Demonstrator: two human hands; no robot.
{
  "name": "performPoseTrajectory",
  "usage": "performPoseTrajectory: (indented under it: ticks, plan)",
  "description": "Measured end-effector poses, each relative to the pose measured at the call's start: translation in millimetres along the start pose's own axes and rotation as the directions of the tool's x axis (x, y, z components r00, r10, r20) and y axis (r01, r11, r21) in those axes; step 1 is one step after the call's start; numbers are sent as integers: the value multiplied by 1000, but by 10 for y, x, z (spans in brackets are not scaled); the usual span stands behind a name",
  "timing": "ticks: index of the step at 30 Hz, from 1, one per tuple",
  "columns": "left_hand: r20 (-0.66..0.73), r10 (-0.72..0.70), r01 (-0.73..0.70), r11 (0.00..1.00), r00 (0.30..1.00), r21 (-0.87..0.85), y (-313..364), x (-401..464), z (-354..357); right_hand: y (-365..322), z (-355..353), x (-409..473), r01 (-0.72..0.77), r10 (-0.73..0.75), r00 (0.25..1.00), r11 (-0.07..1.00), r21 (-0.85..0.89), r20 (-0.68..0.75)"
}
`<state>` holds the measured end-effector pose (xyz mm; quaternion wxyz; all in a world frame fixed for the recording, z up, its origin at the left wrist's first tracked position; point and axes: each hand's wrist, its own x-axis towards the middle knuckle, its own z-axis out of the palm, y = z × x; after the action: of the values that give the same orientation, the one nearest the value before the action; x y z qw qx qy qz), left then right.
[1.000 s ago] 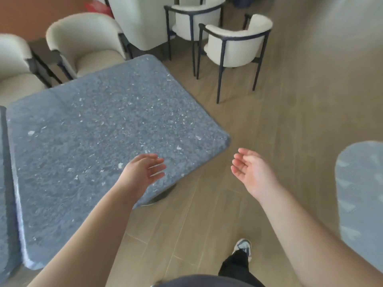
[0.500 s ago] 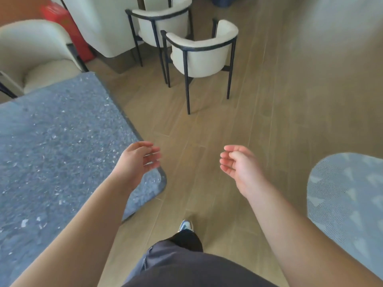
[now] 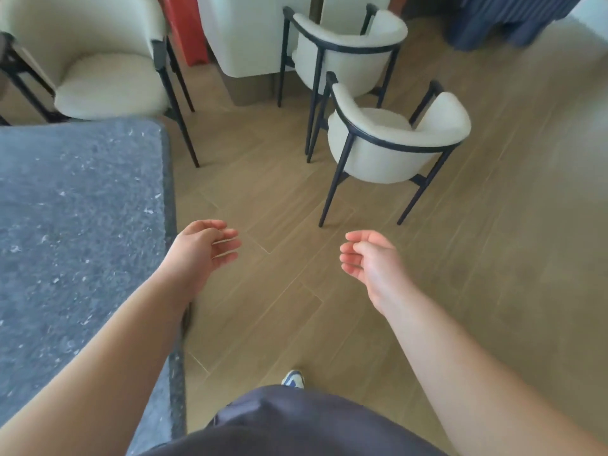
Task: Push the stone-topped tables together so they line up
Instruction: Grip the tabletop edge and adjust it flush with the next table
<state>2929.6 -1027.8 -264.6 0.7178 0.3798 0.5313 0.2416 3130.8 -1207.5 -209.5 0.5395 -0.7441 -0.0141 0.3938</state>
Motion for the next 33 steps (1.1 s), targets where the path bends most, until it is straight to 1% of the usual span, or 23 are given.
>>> performPoseTrajectory:
  ticks: [4, 10, 14, 18, 20, 23, 25, 28, 30, 33]
  plan:
    - [-77, 47, -50, 998, 996, -38, 509, 407, 359, -648, 158, 730, -2, 1, 997, 1000, 18, 78]
    - [-190, 116, -126, 991, 975, -44, 1176, 1440, 818, -1443, 662, 2204, 31, -19, 974, 998, -50, 227]
    - [-307, 143, -172, 983, 941, -67, 1644, 2153, 1057, -2084, 1187, 3242, 90, -48, 939, 990, -109, 339]
    - [-416, 138, -205, 971, 899, -121, 2215, 2646, 1099, -2820, 1897, 3842, 162, -53, 892, 965, -208, 449]
    - [-482, 129, -229, 961, 866, -156, 2453, 2838, 1014, -3121, 2317, 4005, 204, -43, 851, 946, -254, 523]
    - [-570, 98, -276, 932, 816, -234, 2742, 3108, 792, -3443, 3029, 4209, 255, -5, 762, 922, -293, 647]
    - [-631, 83, -312, 914, 772, -261, 2899, 3329, 603, -3600, 3551, 4334, 297, 21, 709, 898, -326, 705]
    - [-709, 35, -334, 897, 705, -288, 3067, 3755, 249, -3731, 4401, 4505, 373, 56, 630, 853, -365, 775]
    - [-738, -20, -330, 886, 674, -326, 3140, 4083, -26, -3766, 5009, 4602, 433, 86, 572, 812, -390, 815]
    - [-764, -103, -323, 864, 637, -386, 3349, 4470, -416, -3829, 5856, 4703, 481, 163, 516, 757, -441, 841]
